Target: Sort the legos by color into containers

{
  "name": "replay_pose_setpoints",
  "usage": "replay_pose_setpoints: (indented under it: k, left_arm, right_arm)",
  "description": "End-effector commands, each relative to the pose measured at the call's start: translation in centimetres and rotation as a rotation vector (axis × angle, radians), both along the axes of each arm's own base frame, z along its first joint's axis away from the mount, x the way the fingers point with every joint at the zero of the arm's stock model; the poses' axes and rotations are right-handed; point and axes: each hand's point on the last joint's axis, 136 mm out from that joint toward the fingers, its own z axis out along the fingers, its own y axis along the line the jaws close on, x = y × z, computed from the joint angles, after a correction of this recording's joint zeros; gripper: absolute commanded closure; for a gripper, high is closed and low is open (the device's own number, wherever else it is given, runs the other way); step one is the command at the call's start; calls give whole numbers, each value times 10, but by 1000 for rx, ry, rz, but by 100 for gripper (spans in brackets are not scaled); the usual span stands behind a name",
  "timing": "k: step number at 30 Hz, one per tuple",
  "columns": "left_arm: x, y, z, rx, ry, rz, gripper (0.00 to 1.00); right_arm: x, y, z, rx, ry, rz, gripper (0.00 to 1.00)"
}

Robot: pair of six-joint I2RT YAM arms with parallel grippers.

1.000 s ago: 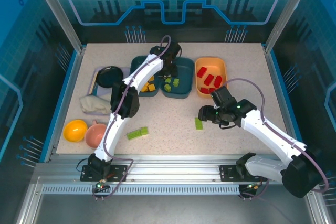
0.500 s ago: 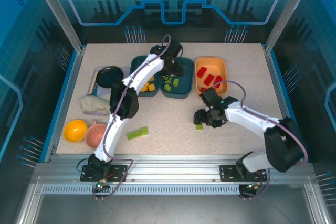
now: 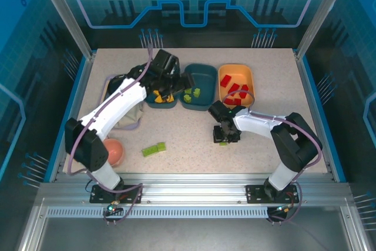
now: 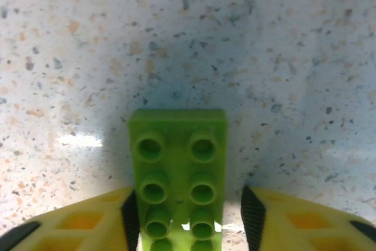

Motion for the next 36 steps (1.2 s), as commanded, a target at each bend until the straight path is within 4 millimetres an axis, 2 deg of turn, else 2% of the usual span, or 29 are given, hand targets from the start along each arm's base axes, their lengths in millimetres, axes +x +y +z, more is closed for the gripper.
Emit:
replay_pose_setpoints:
  k: [1, 4, 6, 10, 13, 15, 17, 21, 27, 32, 33, 34, 36]
  left_arm:
    - [-28, 8, -10, -51, 42, 30, 15]
    - [-55, 20, -20, -81, 62, 54, 15]
    - [-71, 29, -25, -101, 67, 76, 15]
    - [-96, 41, -29, -157, 49, 111, 15]
    - [-100, 45, -23, -195, 13, 132, 15]
    - [-97, 45, -17, -203, -9, 142, 15]
    - [-91, 44, -11, -205, -30, 145, 15]
    - [-70, 38, 7, -223, -89, 151, 15]
    - [-40, 32, 28, -230, -128, 136, 14]
    - [-23, 32, 29, -213, -135, 132, 14]
    - [-22, 32, 28, -212, -131, 133, 14]
    - [-21, 32, 27, -213, -130, 132, 14]
    - [-22, 31, 22, -206, -113, 131, 14]
  right_arm:
    - [-5, 0, -8, -39, 24, 2, 62]
    - [-4, 1, -2, -54, 1, 26, 72]
    - [-1, 5, 9, -62, -29, 48, 76]
    - [12, 20, 54, -36, -125, 91, 76]
    - [30, 35, 89, 8, -191, 92, 76]
    - [46, 45, 106, 23, -221, 91, 76]
    - [64, 54, 113, 27, -229, 78, 76]
    - [107, 65, 116, 28, -208, -22, 75]
    - [163, 67, 94, -14, -141, -146, 74]
    - [184, 59, 69, -49, -69, -243, 73]
    - [188, 62, 69, -34, -69, -250, 72]
    - [190, 64, 56, -37, -50, -248, 70]
    - [196, 71, 49, -30, -43, -244, 67]
